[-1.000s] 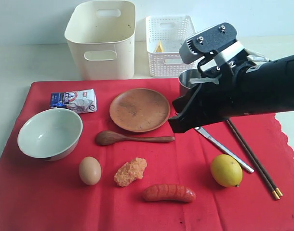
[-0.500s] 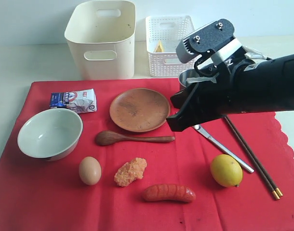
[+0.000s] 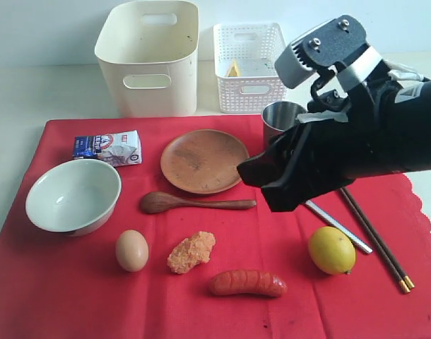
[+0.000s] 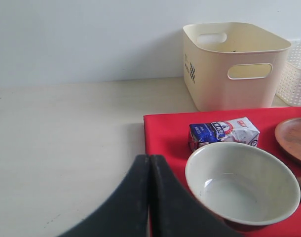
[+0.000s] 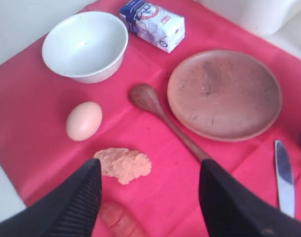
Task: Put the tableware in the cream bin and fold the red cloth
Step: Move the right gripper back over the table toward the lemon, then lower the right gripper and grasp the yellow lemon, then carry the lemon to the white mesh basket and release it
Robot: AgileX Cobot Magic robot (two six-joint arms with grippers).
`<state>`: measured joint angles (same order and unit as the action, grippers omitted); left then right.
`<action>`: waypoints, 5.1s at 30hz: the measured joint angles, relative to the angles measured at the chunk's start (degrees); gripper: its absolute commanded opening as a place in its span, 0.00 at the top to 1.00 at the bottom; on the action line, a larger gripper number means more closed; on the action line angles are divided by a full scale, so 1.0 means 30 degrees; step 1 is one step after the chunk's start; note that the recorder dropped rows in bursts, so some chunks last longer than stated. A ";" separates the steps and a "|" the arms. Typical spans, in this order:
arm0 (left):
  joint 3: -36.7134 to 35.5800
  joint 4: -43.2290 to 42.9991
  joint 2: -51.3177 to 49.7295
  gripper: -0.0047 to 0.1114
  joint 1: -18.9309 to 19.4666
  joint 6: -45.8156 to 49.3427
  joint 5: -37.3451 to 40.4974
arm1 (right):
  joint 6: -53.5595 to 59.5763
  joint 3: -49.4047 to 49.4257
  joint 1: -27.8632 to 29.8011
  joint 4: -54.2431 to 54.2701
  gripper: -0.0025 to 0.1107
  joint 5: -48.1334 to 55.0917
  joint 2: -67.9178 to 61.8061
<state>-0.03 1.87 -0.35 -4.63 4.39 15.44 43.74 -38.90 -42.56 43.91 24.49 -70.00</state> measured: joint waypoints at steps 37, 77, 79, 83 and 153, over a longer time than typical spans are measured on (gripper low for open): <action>0.0000 0.0000 0.0000 0.95 0.0000 0.0000 0.0000 | -1.8874 0.1157 0.0000 -1.4823 0.33 0.1184 -0.5757; 0.0000 0.0000 0.0000 0.95 0.0000 0.0000 0.0000 | -1.8643 0.1199 0.0000 -1.4086 0.84 -0.0338 -0.8239; 0.0000 0.0000 0.0000 0.95 0.0000 0.0000 0.0000 | -1.8607 0.1199 0.0000 -1.4041 0.92 -0.0338 -0.8239; 0.0000 0.0000 0.0000 0.95 0.0000 0.0000 0.0000 | -1.8607 0.1199 0.0000 -1.4041 0.98 -0.0338 -0.8239; 0.0000 0.0000 0.0000 0.95 0.0000 0.0000 0.0000 | -1.6981 -0.9763 0.0000 -1.3246 0.98 -0.1410 -1.0718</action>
<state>-0.03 1.87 -0.35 -4.63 4.39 15.44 -7.20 -68.18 -42.56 4.18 20.26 -102.15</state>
